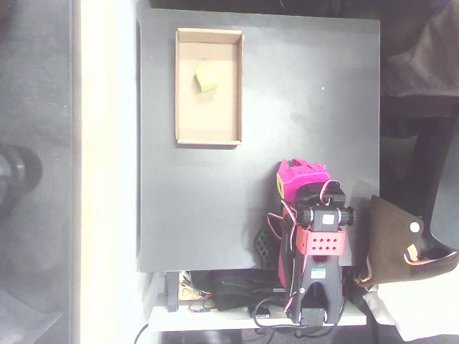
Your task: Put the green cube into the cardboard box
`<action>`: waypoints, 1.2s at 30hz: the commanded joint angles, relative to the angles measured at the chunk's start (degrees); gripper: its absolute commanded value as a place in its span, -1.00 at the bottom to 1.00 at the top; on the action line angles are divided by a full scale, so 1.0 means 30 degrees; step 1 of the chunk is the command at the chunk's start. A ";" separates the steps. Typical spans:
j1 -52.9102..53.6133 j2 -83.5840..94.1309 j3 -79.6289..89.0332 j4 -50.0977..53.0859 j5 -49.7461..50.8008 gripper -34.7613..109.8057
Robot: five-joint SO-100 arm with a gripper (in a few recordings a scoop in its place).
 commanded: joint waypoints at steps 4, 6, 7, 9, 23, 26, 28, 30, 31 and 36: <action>0.0000 0.0117 0.0264 0.0762 0.0146 -0.45; 0.0000 0.0117 0.0264 0.0762 0.0820 -0.45; 0.0000 0.0117 0.0264 0.0762 0.1406 -0.45; -0.0029 0.0117 0.0264 0.0762 0.2637 -0.45; -0.0029 0.0117 0.0264 0.0762 0.3721 -0.45; -0.0029 0.0117 0.0264 0.0762 0.3721 -0.45; -0.0029 0.0117 0.0264 0.0762 0.3721 -0.45; -0.0029 0.0117 0.0264 0.0762 0.3721 -0.45; -0.0029 0.0117 0.0264 0.0762 0.3721 -0.45; -0.0029 0.0117 0.0234 0.0762 0.3721 -0.45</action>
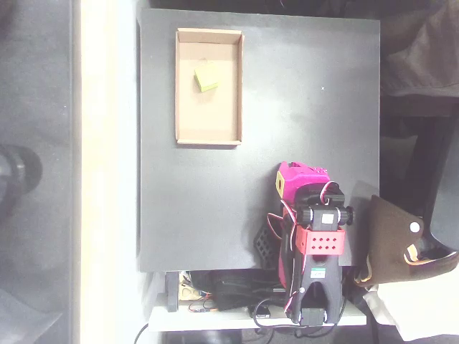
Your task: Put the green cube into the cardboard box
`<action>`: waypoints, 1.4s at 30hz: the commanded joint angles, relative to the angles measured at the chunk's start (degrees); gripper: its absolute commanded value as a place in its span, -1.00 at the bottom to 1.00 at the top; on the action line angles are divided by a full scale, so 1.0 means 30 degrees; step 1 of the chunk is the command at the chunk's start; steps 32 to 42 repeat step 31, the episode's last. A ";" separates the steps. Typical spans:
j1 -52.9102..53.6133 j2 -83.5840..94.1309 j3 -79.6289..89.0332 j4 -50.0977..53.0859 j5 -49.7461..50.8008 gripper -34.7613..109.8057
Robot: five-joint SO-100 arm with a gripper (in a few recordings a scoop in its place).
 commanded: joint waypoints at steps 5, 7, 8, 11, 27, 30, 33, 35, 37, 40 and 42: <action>-0.0029 0.0088 -0.0029 0.0352 0.0322 -0.45; -0.0029 0.0088 -0.0029 0.0352 0.0322 -0.45; -0.0029 0.0088 -0.0029 0.0352 0.0322 -0.45; -0.0029 0.0088 -0.0029 0.0352 0.0322 -0.45; -0.0029 0.0088 -0.0029 0.0352 0.0352 -0.48; -0.0029 0.0088 -0.0029 0.0352 0.0352 -0.50; -0.0029 0.0088 -0.0029 0.0352 0.0352 -0.50; -0.0029 0.0088 -0.0029 0.0352 0.0352 -0.50; -0.0029 0.0088 -0.0029 0.0352 0.0352 -0.50; -0.0029 0.0088 -0.0029 0.0352 0.0352 -0.50; -0.0029 0.0088 -0.0029 0.0352 0.0352 -0.50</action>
